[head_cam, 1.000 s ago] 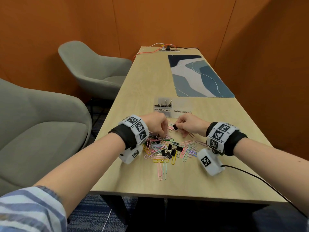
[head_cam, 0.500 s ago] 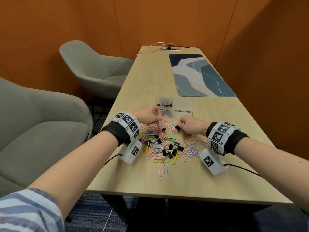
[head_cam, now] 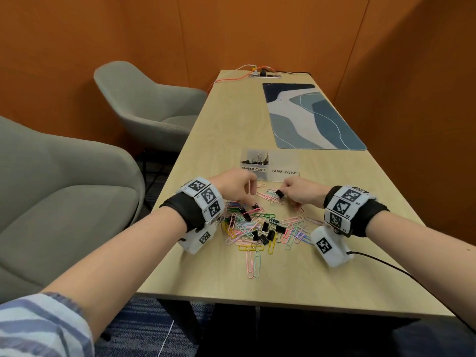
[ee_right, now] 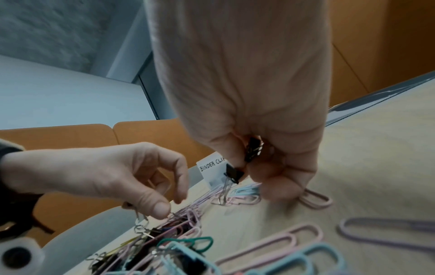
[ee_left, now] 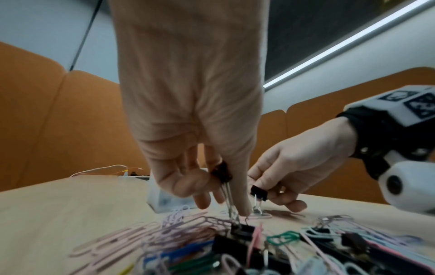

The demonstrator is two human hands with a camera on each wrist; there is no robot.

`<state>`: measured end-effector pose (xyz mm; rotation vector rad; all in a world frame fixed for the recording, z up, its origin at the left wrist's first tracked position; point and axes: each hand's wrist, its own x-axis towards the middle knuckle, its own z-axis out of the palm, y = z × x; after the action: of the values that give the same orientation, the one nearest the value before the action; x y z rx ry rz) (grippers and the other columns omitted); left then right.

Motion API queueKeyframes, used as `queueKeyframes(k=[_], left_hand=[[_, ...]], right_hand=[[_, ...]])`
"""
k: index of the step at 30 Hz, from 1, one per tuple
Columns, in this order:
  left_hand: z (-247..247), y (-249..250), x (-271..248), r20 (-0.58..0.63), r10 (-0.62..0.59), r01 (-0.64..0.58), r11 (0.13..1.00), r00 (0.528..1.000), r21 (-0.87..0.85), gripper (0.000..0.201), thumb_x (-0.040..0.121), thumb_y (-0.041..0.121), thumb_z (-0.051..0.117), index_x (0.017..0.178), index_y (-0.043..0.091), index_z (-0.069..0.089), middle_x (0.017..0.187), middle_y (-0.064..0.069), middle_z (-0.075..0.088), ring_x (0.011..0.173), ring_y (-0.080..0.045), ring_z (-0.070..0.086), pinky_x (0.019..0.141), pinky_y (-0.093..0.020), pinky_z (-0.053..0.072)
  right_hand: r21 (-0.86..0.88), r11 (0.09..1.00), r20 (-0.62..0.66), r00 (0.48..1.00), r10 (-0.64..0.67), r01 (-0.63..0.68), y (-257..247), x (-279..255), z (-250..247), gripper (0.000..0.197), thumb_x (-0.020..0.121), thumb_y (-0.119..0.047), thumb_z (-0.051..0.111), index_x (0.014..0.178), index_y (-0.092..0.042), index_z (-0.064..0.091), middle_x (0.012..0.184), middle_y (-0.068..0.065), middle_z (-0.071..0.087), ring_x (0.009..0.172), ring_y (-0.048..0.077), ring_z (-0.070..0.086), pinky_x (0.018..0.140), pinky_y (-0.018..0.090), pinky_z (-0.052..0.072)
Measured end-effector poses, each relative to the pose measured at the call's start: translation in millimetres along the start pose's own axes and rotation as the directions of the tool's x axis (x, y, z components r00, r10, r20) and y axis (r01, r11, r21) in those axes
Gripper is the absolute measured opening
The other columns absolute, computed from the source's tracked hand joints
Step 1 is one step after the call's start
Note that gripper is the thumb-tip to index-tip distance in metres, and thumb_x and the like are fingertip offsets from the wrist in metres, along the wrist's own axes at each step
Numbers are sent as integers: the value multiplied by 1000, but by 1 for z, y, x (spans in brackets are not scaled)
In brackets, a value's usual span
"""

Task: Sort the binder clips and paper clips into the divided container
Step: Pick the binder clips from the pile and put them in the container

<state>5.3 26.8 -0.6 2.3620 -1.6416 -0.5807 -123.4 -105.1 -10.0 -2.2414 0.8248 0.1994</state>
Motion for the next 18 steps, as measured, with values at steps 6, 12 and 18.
queueKeyframes(k=[6,12,18], left_hand=[[-2,9,4,-31,57,-56,998,998,19,27,82,31,72,97,9,67,86,0,60,79,-13,53,60,-19,38],[4,6,2,43,64,-66,996,997,62,19,78,19,76,93,9,71,94,-7,72,82,-18,63,74,-27,48],[-19,1,5,-49,53,-58,992,997,-113,8,86,18,68,86,10,69,81,0,69,66,-9,57,55,-9,41]], right_hand=[[23,1000,-14,1000,1,-1,-1,0,2,16,98,-12,35,92,-6,48,66,4,45,53,16,45,49,26,43],[66,998,-47,999,-8,11,-3,5,2,27,98,-15,38,71,-15,42,64,4,42,53,16,43,49,27,42],[187,982,-63,998,-5,17,-15,6,-16,19,98,-11,36,82,-8,46,68,4,40,55,14,44,41,19,45]])
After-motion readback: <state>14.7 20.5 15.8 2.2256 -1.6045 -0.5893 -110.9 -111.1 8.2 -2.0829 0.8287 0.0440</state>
